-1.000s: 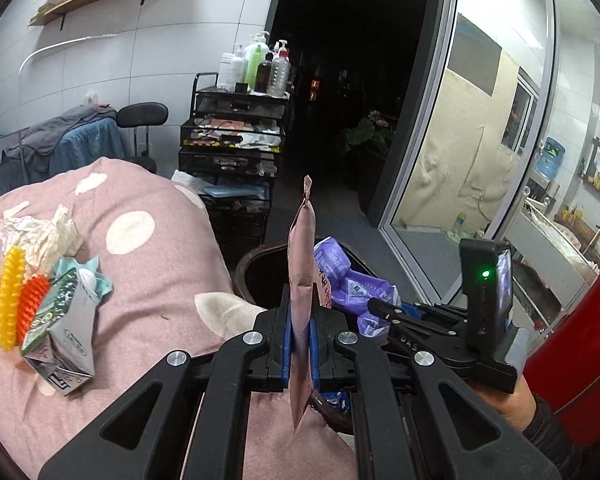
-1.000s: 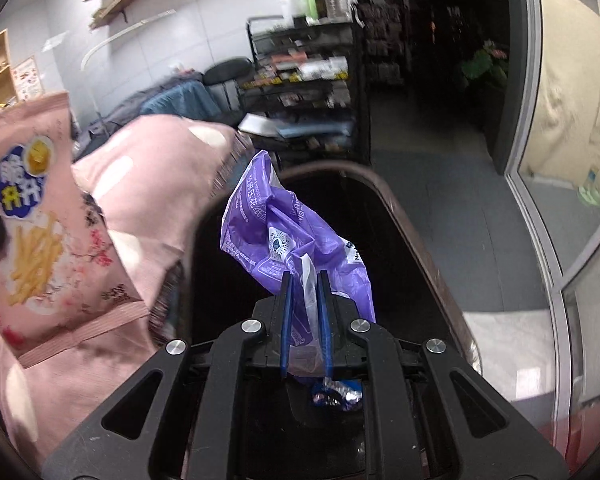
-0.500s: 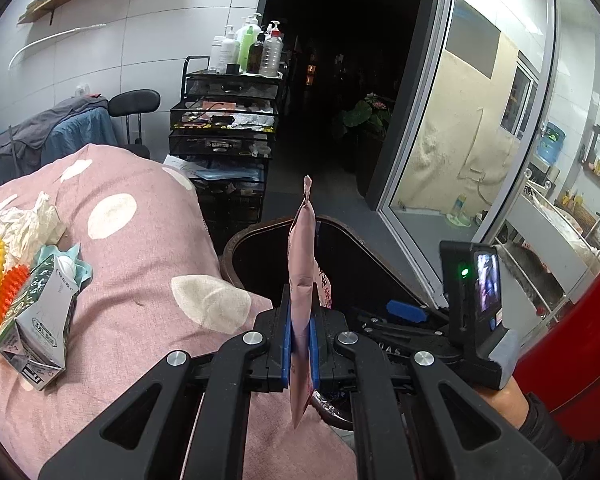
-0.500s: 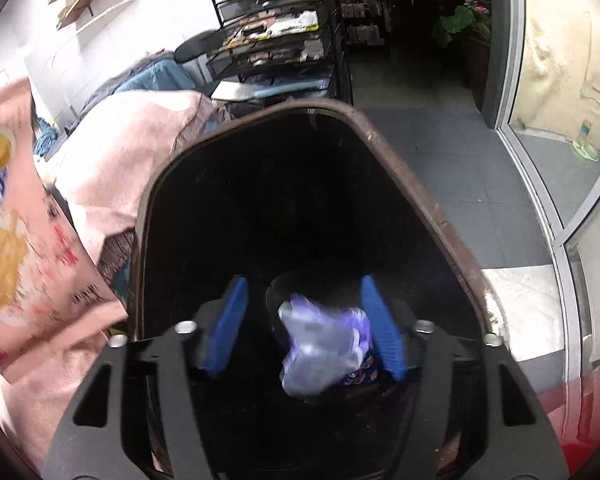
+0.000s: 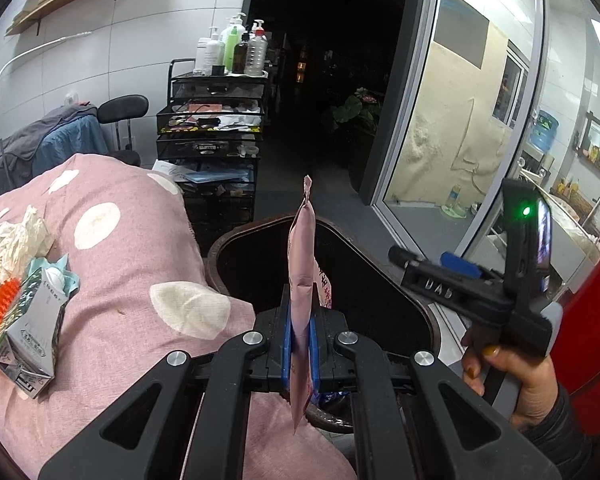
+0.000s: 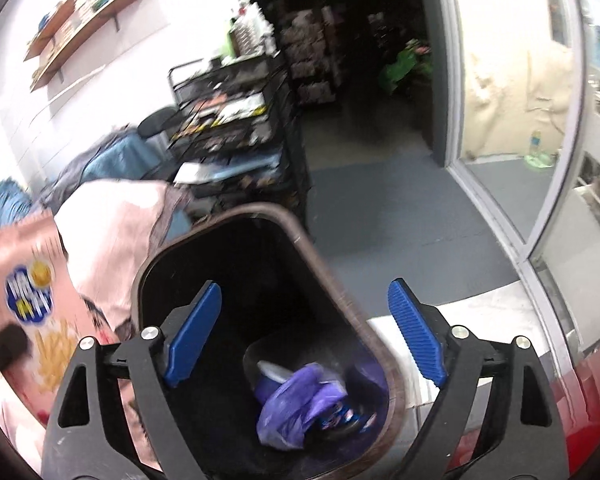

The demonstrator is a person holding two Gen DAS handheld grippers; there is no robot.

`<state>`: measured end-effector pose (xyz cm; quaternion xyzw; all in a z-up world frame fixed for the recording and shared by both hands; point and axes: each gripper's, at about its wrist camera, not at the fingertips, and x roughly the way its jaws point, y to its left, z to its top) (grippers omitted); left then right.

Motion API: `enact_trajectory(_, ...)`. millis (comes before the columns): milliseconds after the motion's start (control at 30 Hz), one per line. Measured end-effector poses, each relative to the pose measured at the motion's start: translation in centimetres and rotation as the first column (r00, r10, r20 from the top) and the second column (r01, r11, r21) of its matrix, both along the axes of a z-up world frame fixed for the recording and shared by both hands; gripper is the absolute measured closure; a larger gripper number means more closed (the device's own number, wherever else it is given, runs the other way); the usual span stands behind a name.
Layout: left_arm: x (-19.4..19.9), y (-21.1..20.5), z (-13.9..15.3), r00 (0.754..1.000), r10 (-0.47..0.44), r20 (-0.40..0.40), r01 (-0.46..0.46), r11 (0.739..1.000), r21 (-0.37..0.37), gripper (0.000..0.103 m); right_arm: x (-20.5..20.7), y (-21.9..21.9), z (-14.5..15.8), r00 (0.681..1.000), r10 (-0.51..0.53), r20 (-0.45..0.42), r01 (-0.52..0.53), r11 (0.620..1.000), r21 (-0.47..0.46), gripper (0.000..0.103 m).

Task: Collect trash
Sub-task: 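Carry the pink snack packet over the bin and open the left gripper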

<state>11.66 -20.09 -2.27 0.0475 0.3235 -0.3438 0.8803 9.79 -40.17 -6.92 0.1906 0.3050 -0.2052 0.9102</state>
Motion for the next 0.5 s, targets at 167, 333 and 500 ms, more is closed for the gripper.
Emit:
enact_trajectory(167, 0.5, -1.7, -0.8, 0.999, -0.034, -0.039, 0.035, 0.999, 0.019, 0.096, -1.0, -1.8, 0.7, 0.998, -0.065, 0.022, 0.064, 0.998, 0.023, 0.016)
enact_trajectory(333, 1.0, -3.6, -2.3, 0.995, -0.057, -0.078, 0.063, 0.995, 0.078, 0.096, -1.4, -2.8, 0.9, 0.996, -0.087, 0.024, 0.086, 0.995, 0.046, 0.016)
enact_trajectory(500, 1.5, -5.1, -3.4, 0.993, -0.064, -0.095, 0.076, 0.989, 0.128, 0.096, -1.4, -2.9, 0.9, 0.996, -0.083, 0.018, 0.082, 0.995, 0.048, 0.016)
